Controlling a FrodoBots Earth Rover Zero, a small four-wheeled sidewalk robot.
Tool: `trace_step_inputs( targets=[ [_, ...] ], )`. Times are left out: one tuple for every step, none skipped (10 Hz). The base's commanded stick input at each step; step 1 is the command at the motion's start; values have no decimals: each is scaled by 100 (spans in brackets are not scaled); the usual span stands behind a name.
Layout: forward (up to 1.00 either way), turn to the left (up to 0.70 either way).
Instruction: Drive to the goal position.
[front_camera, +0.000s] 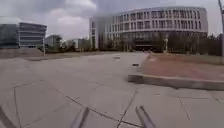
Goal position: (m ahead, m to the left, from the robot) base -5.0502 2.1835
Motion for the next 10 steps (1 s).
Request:
trace_step_inputs(
  targets=[
    [69,0],
    [69,0],
    [69,0],
    [69,0],
    [69,0],
    [69,0],
    [69,0],
    [69,0],
    [69,0],
    [70,0]
  ],
)
